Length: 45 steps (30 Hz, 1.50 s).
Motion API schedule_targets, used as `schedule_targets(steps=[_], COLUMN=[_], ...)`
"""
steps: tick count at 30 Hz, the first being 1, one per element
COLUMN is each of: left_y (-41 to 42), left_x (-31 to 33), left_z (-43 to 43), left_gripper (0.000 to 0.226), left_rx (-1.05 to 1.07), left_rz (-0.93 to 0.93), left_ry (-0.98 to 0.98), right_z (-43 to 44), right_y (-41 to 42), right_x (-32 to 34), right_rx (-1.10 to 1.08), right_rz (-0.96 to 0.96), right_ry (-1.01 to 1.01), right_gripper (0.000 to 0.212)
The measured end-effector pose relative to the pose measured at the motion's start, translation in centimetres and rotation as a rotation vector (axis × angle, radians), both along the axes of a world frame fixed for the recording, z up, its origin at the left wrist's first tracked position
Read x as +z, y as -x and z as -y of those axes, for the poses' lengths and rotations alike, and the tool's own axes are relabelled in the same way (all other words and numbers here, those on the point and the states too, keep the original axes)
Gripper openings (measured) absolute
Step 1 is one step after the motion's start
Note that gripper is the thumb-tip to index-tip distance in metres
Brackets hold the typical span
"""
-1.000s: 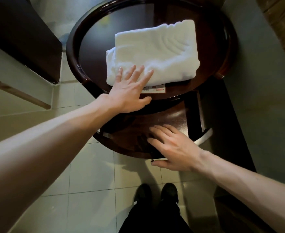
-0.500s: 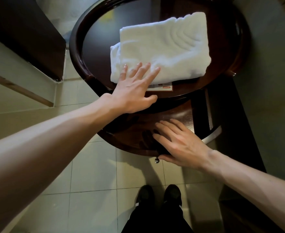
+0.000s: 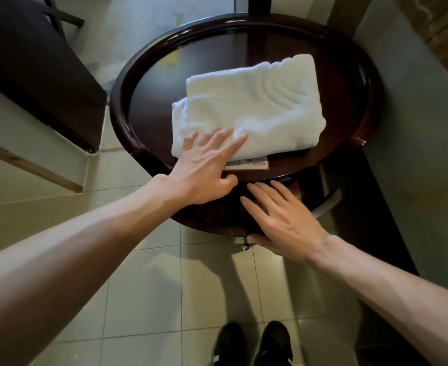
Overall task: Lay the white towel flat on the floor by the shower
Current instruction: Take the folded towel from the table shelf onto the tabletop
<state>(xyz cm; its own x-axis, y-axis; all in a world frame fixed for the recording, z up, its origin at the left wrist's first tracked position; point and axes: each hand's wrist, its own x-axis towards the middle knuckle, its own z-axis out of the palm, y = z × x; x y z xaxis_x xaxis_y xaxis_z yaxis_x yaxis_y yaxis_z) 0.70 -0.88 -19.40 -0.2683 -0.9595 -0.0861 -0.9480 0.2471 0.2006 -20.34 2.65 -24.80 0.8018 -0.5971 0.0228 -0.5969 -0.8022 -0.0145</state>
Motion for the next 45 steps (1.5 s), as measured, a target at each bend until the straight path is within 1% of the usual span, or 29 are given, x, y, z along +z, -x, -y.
schedule_targets(steps=[5, 10, 13, 16, 20, 22, 31, 38, 41, 45], left_y=[-0.6, -1.0, -1.0, -1.1, -1.1, -1.1, -1.1, -1.0, -1.1, -1.1], left_x=[-0.1, -0.3, -0.3, -0.2, -0.3, -0.4, -1.0, -1.1, -1.2, -1.5], left_z=[0.3, 0.2, 0.2, 0.3, 0.3, 0.3, 0.1, 0.1, 0.2, 0.2], left_gripper=[0.083, 0.084, 0.084, 0.084, 0.085, 0.086, 0.086, 0.086, 0.085, 0.086], left_rx=[-0.018, -0.035, -0.038, -0.038, -0.042, -0.044, -0.039, -0.035, -0.037, -0.040], left_rz=[-0.012, -0.009, -0.010, -0.012, -0.005, -0.009, -0.038, -0.046, -0.048, -0.042], left_ry=[0.030, 0.052, 0.055, 0.052, 0.050, 0.051, 0.065, 0.088, 0.099, 0.111], right_z=[0.8, 2.1, 2.9, 3.8, 4.4, 4.5, 4.6, 4.9, 5.0, 5.0], right_y=[-0.8, -1.3, -1.6, -2.0, -2.6, -2.5, -2.2, -2.5, -2.6, -2.7], right_x=[-0.2, 0.1, 0.3, 0.3, 0.0, -0.5, -2.4, -2.6, -2.7, -2.9], right_rx=[-0.023, -0.089, -0.127, -0.141, -0.152, -0.145, -0.119, -0.119, -0.122, -0.135], right_rz=[0.057, 0.004, -0.027, -0.028, 0.067, 0.112, 0.170, 0.218, 0.238, 0.247], right_ry=[0.081, 0.117, 0.107, 0.112, 0.160, 0.190, 0.357, 0.427, 0.450, 0.440], right_gripper=[0.068, 0.081, 0.082, 0.073, 0.047, 0.040, 0.035, 0.030, 0.024, 0.019])
